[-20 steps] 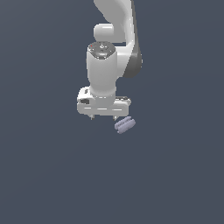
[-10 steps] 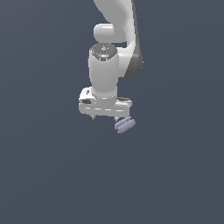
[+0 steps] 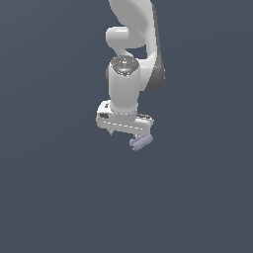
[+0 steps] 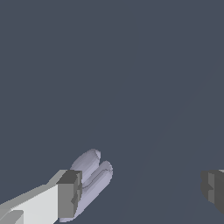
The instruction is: Pick up the object and move it to a goal position.
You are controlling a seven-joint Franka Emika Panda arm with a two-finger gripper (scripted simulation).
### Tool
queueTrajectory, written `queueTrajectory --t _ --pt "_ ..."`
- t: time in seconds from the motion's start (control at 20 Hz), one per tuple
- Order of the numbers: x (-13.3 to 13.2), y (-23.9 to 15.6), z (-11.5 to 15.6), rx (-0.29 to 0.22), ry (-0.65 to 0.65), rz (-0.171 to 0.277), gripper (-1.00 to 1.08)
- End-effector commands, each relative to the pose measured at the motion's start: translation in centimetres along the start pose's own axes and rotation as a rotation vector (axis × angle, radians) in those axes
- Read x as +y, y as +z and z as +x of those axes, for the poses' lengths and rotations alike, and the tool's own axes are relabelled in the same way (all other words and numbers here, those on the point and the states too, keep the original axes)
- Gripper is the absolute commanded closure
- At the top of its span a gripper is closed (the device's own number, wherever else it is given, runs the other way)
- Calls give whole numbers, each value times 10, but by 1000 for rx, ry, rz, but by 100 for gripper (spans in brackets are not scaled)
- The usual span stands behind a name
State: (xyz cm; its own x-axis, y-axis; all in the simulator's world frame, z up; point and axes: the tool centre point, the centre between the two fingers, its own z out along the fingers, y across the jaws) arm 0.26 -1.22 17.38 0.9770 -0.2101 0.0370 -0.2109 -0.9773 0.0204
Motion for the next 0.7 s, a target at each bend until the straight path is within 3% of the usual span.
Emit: queueTrajectory --t 0.0,0.65 --pt "-6 7 -5 -3 50 3 -92" --pt "-40 43 -35 -21 350 13 -92"
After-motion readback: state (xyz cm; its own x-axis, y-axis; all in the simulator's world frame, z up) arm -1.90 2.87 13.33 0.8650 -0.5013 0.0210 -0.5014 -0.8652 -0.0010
